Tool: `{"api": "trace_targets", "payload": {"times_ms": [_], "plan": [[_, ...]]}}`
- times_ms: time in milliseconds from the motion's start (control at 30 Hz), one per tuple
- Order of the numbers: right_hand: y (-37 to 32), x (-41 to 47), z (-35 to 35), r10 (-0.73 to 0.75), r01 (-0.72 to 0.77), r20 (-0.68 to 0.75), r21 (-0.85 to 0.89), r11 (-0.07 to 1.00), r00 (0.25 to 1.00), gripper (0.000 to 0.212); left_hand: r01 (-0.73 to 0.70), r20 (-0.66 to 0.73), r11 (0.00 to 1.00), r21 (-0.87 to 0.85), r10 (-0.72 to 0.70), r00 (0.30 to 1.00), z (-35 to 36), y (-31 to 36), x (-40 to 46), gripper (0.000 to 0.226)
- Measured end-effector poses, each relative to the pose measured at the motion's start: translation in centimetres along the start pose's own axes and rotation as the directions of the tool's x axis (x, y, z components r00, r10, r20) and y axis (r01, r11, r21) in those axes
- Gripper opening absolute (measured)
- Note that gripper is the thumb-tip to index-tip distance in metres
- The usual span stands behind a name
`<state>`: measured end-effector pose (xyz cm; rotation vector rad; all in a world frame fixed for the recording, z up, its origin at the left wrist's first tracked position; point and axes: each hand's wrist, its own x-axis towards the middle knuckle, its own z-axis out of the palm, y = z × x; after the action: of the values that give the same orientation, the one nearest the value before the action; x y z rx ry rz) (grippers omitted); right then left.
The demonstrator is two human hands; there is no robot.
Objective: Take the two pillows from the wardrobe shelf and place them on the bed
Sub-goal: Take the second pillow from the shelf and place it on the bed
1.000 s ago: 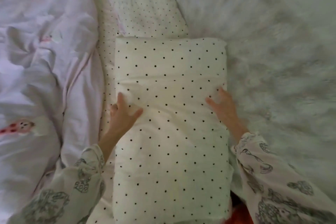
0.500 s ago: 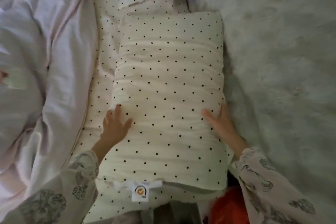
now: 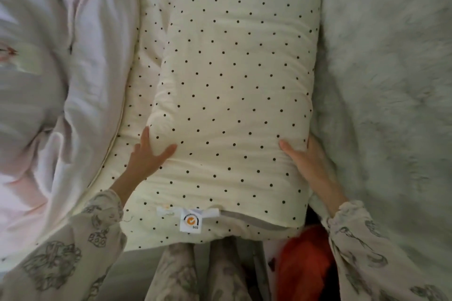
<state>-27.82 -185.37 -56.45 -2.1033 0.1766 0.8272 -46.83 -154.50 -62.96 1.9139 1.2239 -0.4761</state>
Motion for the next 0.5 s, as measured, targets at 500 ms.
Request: {"api": "trace_targets", "payload": {"times_ms": [500], "plan": [[8.6, -10.1, 0.8, -0.062, 0.081, 0.073, -0.307, 0.948, 0.995, 0.104, -0.280, -0.060, 0.950, 0.134, 0.290, 0.955, 0.1, -10.0, -8.7, 0.069]]}}
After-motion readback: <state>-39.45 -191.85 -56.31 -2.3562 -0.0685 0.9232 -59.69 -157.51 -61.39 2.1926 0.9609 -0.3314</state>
